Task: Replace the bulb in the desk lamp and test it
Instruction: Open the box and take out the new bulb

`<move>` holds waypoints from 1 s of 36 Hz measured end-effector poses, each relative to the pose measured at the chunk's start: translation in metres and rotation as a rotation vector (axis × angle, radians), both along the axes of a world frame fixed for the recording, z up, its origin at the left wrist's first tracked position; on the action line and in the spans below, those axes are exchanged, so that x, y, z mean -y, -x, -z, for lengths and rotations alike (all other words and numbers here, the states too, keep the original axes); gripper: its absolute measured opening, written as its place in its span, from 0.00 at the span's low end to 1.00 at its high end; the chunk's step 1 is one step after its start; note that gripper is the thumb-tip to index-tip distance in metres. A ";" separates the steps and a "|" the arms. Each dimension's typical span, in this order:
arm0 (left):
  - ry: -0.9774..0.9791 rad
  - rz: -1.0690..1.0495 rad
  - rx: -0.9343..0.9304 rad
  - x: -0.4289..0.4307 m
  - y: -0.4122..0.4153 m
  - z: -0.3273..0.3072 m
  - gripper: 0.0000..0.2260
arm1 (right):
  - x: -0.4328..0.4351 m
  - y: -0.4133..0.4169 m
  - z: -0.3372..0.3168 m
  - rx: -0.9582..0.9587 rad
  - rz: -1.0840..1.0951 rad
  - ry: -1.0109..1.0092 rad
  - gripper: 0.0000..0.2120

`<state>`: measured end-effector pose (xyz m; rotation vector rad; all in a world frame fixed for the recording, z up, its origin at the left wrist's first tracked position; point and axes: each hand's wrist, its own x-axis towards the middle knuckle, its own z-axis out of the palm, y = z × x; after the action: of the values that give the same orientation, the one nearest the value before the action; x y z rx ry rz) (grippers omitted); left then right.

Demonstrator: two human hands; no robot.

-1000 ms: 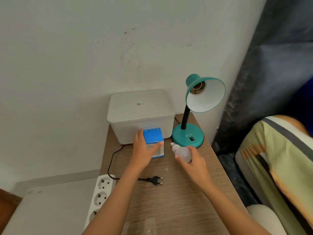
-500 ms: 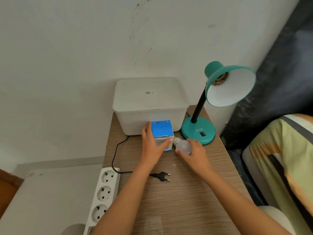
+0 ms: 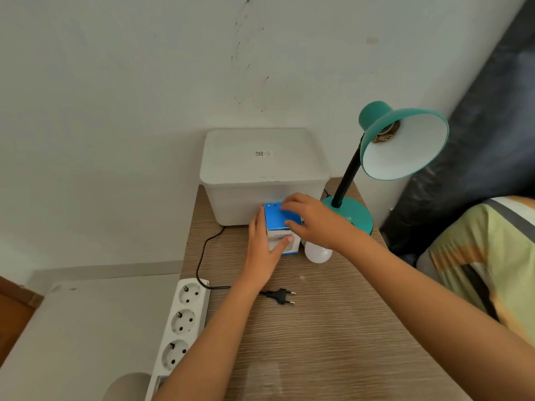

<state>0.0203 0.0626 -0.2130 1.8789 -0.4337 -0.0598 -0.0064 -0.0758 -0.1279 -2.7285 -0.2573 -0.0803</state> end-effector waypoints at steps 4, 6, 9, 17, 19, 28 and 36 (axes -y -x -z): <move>0.009 0.022 -0.016 0.001 0.000 0.001 0.35 | 0.002 -0.004 -0.006 -0.061 -0.051 0.104 0.19; 0.014 0.042 -0.026 0.002 0.000 -0.001 0.35 | 0.003 -0.005 -0.011 -0.062 -0.065 0.127 0.19; 0.046 0.015 -0.047 -0.020 0.000 0.003 0.35 | -0.018 -0.012 -0.014 -0.089 -0.133 0.183 0.20; 0.042 0.051 -0.033 -0.019 0.000 0.003 0.35 | -0.014 -0.015 -0.019 -0.096 -0.150 0.208 0.22; 0.050 0.068 -0.025 -0.019 0.000 0.003 0.35 | -0.011 -0.015 -0.020 -0.097 -0.157 0.193 0.23; 0.074 0.092 -0.009 -0.022 0.001 0.001 0.31 | -0.013 -0.007 -0.004 0.086 -0.250 0.308 0.17; 0.016 0.120 -0.078 -0.036 0.003 0.006 0.44 | -0.022 0.005 -0.008 0.210 -0.133 -0.092 0.13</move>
<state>0.0173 0.0987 -0.2190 1.8271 -0.4915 -0.2081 -0.0112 -0.0540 -0.1203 -2.6041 -0.4811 -0.3342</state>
